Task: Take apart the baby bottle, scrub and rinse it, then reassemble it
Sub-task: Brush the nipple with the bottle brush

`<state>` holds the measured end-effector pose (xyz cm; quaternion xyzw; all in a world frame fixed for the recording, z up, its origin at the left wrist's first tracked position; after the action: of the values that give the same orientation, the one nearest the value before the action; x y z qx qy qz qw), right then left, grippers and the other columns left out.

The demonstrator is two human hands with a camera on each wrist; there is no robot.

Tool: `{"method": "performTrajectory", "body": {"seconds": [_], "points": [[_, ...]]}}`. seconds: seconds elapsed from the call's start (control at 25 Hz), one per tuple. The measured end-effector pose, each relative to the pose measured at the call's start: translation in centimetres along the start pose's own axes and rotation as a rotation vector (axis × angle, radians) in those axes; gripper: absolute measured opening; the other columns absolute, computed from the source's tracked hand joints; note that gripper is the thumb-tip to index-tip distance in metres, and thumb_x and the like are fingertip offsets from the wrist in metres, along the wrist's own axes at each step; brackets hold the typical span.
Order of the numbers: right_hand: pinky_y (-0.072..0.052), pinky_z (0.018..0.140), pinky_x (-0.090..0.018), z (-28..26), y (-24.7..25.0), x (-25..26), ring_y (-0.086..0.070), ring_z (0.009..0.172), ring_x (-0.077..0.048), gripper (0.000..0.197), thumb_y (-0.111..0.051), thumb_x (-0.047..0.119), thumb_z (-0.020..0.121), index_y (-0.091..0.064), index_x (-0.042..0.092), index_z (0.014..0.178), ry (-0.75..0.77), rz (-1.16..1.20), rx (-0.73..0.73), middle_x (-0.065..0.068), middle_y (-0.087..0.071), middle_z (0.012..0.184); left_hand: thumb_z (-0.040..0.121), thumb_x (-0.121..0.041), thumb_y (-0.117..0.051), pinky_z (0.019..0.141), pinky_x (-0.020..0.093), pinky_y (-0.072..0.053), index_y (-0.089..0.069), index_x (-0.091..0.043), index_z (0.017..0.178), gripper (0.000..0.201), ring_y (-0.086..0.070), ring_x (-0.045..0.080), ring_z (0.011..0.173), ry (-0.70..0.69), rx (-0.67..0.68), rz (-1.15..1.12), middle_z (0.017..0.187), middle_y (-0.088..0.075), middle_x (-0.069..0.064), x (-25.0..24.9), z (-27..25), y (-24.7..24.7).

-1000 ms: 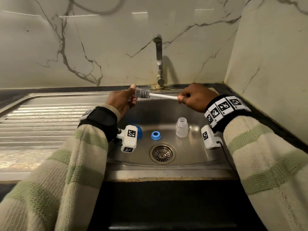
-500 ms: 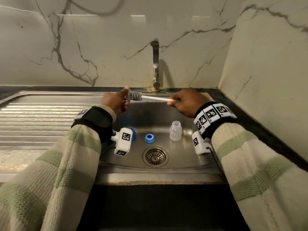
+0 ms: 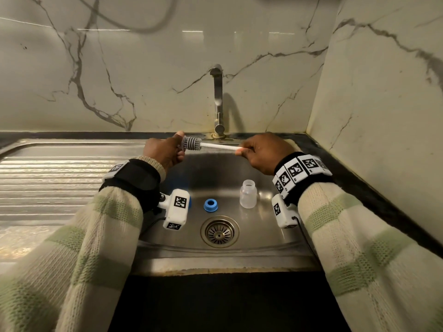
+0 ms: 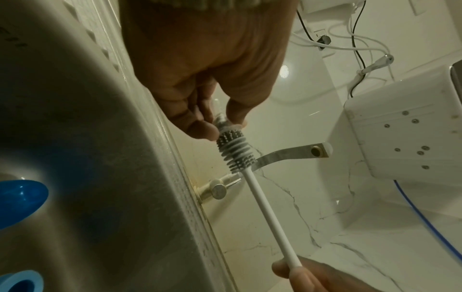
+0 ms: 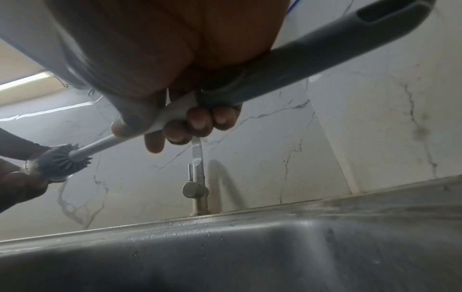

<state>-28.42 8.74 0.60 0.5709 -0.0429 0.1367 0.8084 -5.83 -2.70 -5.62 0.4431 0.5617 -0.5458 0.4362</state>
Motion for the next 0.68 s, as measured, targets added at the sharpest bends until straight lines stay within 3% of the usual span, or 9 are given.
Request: {"method": "performTrajectory", "body": {"seconds": [0.08,0.24,0.4,0.52,0.68], "points": [[-0.043,0.065,-0.029,0.1,0.2,0.7,-0.059,0.071,-0.019,0.026,-0.054,0.043,0.095,-0.071,0.023,0.091,0.025,-0.05,-0.024,0.003,-0.064,0.073,0.092,-0.026,-0.07,0.048,0.021,-0.048,-0.062,0.0,0.096,0.027,-0.049,0.009,0.043,0.003,-0.024,-0.007,0.045,-0.05,-0.003,0.0,0.1,0.2],[-0.049,0.066,-0.03,0.2,-0.7,-0.6,-0.06,0.07,-0.017,0.024,-0.061,0.041,0.09,-0.071,0.019,0.084,-0.026,0.087,0.026,0.001,-0.065,0.073,0.094,-0.022,-0.069,0.053,0.023,-0.049,-0.061,0.0,0.087,0.023,-0.048,0.01,0.046,-0.059,0.001,-0.055,0.058,-0.048,0.001,-0.3,-0.3,-0.5],[-0.045,0.06,-0.026,0.1,-0.8,-0.6,-0.061,0.068,-0.018,0.008,-0.065,0.022,0.085,-0.072,0.018,0.087,-0.044,0.186,0.004,-0.001,-0.067,0.075,0.094,-0.022,-0.068,0.056,0.023,-0.052,-0.06,-0.006,0.074,0.028,-0.048,0.012,0.049,-0.134,-0.048,-0.058,0.057,-0.048,0.001,-1.7,-0.5,-0.4],[-0.041,0.062,-0.025,0.2,-1.3,-0.3,-0.059,0.07,-0.017,0.005,-0.065,0.023,0.087,-0.069,0.021,0.088,-0.036,0.14,0.036,0.001,-0.064,0.076,0.095,-0.022,-0.067,0.053,0.021,-0.051,-0.062,-0.002,0.079,0.026,-0.049,0.013,0.051,-0.11,-0.058,-0.024,0.062,-0.049,0.005,-1.1,-0.5,0.0],[-0.046,0.074,-0.031,0.2,-1.3,-1.0,-0.059,0.079,-0.017,0.014,-0.063,0.032,0.091,-0.071,0.025,0.099,-0.035,0.123,0.066,0.003,-0.064,0.083,0.094,-0.026,-0.068,0.058,0.023,-0.054,-0.067,-0.002,0.087,0.025,-0.052,0.013,0.055,-0.108,-0.037,0.018,0.064,-0.054,0.004,-0.8,-0.7,-0.2]]}}
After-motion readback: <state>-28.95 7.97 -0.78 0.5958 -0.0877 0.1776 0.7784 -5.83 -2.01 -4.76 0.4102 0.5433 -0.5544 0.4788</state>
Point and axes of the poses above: each hand's wrist, its own z-axis towards the middle knuckle, its own y-axis out of the back of the hand, x = y × z, the point moved 9 cm from there along z, towards the middle knuckle
